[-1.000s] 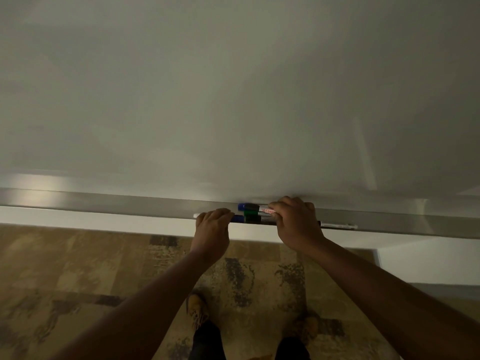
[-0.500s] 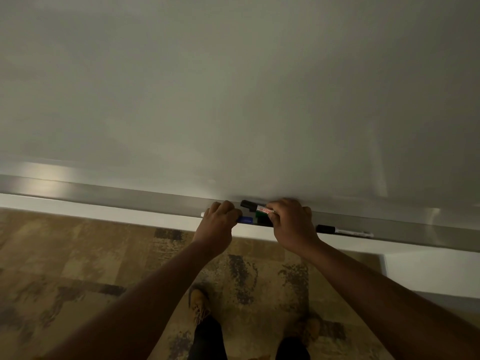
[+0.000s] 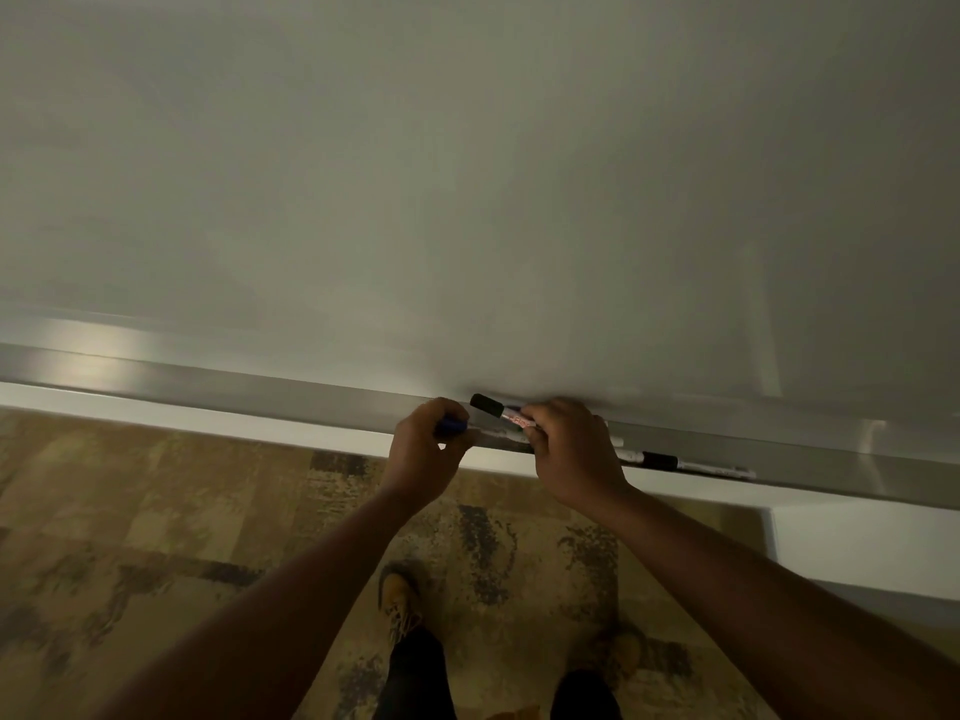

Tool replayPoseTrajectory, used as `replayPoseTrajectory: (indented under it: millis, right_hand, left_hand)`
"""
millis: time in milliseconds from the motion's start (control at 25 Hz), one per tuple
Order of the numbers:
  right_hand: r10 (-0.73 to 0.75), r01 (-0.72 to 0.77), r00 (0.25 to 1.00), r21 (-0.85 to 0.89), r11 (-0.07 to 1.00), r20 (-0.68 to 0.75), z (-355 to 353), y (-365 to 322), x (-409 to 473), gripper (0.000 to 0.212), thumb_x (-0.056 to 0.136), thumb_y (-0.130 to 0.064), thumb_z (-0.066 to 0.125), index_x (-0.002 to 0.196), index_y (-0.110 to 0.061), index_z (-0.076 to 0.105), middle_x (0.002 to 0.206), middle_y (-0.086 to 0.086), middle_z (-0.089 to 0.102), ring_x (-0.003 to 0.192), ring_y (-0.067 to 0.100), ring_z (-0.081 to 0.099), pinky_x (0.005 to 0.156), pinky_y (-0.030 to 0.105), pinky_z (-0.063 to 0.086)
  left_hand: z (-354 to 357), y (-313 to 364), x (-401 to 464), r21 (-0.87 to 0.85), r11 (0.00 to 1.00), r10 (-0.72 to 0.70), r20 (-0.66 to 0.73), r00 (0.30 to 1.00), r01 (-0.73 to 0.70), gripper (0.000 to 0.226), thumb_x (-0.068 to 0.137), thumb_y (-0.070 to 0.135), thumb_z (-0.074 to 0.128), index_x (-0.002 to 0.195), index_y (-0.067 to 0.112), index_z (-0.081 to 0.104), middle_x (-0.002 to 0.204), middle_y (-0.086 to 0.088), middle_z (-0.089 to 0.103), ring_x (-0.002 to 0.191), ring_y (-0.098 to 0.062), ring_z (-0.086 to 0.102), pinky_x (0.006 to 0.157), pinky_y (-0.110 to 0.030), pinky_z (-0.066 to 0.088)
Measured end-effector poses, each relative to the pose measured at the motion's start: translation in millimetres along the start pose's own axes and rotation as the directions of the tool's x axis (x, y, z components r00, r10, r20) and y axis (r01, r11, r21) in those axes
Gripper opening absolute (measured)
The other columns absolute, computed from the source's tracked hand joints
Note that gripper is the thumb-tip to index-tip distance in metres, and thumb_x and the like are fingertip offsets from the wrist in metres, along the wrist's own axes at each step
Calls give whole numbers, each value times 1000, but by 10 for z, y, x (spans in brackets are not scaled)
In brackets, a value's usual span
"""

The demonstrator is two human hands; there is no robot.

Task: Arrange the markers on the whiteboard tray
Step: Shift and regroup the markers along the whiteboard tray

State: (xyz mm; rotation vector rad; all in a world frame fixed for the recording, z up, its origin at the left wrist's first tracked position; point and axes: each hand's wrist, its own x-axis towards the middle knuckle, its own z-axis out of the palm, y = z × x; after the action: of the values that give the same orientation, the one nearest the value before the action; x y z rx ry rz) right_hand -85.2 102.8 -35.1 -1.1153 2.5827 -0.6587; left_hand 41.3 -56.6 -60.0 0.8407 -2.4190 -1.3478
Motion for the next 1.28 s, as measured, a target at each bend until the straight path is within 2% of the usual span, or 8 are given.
replayPoseTrajectory:
  millis: [200,280,400,600,680,800,1040,1280]
  right_hand:
    - [-60,60,998,-28,998,-24,75,-149,65,25,86,-11,64,110,-15,65,97,8,70,91,30,59,75,42,52]
    - [-69,68,998,-67,995,-10,116,-204,93,21,83,-5,65,102,-15,66,84,8,69,82,30,59,66,38,50]
    - [-93,97,995,-119,988,37,184,-266,140,22,79,2,61,92,-15,67,78,7,66,78,30,57,59,33,41]
    - [-142,152,986,-125,981,86,297,-309,160,30,81,2,54,106,-8,67,102,13,62,95,35,56,75,40,50]
    - [-159,172,982,-140,975,104,309,-350,170,34,82,-6,43,105,-7,68,99,13,64,95,35,57,78,42,49]
    - [-190,203,975,-120,972,113,319,-361,198,50,80,-16,27,104,-8,70,95,11,69,91,34,58,77,42,49]
    - [-163,182,977,-143,973,136,320,-324,129,26,85,-6,60,110,-8,68,104,12,66,99,35,56,80,42,48]
    - [-177,199,976,-190,961,128,271,-282,119,26,82,-3,61,107,-10,66,101,10,66,95,33,56,76,41,48]
  left_hand:
    - [-64,-144,94,246,949,173,123,977,-199,14,81,13,78,95,15,76,98,-1,70,89,-20,62,80,-46,53]
    - [-67,-196,87,300,928,199,105,974,-222,19,84,7,73,101,17,78,105,-6,66,98,-27,58,84,-43,51]
    - [-63,-236,47,308,924,220,57,974,-227,23,84,1,71,101,16,78,100,-8,57,94,-29,53,76,-36,50]
    - [-82,-226,72,235,956,173,29,985,-175,12,83,-1,71,90,8,68,107,-7,51,93,-25,55,78,-39,55]
    - [-92,-226,80,240,957,160,35,987,-163,20,83,2,71,96,14,61,106,-2,53,94,-21,53,79,-36,53]
    - [-105,-238,92,326,933,143,47,989,-150,27,88,11,69,114,16,66,114,-2,61,105,-23,51,86,-29,44]
    - [-103,-240,67,385,914,118,41,992,-125,26,91,7,64,115,14,71,113,-6,64,102,-28,53,81,-35,49]
    - [-117,-202,169,304,950,56,42,998,-66,21,92,2,58,105,12,72,105,-7,64,95,-28,56,82,-44,52]
